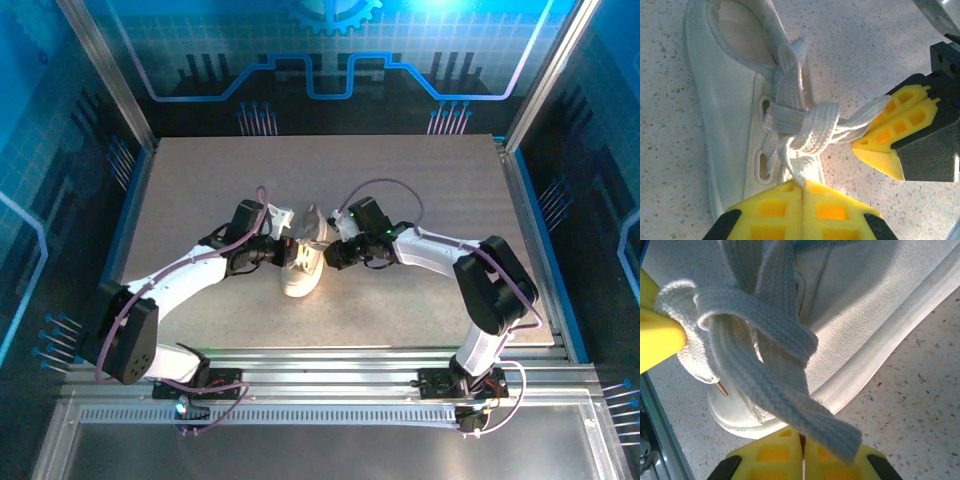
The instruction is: Tie the shoes
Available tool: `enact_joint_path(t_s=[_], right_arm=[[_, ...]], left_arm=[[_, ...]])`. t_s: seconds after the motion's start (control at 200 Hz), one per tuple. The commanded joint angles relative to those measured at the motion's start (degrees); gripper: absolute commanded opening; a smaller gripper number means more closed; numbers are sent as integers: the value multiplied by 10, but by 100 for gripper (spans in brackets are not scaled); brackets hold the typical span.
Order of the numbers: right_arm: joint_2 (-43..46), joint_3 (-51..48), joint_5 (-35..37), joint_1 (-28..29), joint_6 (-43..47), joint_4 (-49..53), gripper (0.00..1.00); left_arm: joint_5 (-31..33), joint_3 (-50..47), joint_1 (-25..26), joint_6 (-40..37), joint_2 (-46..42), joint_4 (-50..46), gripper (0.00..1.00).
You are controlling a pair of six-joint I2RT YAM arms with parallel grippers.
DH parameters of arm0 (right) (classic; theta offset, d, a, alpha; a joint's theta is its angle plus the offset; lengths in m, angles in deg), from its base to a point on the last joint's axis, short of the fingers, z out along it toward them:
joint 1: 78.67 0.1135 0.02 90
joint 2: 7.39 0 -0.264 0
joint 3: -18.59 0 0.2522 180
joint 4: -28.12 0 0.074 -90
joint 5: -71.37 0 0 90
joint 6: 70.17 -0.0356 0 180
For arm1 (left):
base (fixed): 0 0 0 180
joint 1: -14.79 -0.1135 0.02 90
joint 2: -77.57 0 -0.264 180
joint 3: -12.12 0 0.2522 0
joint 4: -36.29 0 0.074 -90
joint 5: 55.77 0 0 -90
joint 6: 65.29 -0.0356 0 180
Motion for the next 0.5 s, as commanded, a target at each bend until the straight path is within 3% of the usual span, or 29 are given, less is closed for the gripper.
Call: enact_joint_path(t_s=[0.0,0.29,0.39,0.495], right_arm=[[-5,1,-25,-5,3,-2,8],[-33,13,-41,-6,22,13,8],[-36,18,-44,-7,27,17,9],[-39,25,-49,-6,34,23,9]], left_arm=[[-36,44,2,-16,10,-33,0],[-147,99,-28,4,50,-99,0],[-141,122,-39,-14,61,-146,0],[-90,144,-44,-48,74,-201,0]])
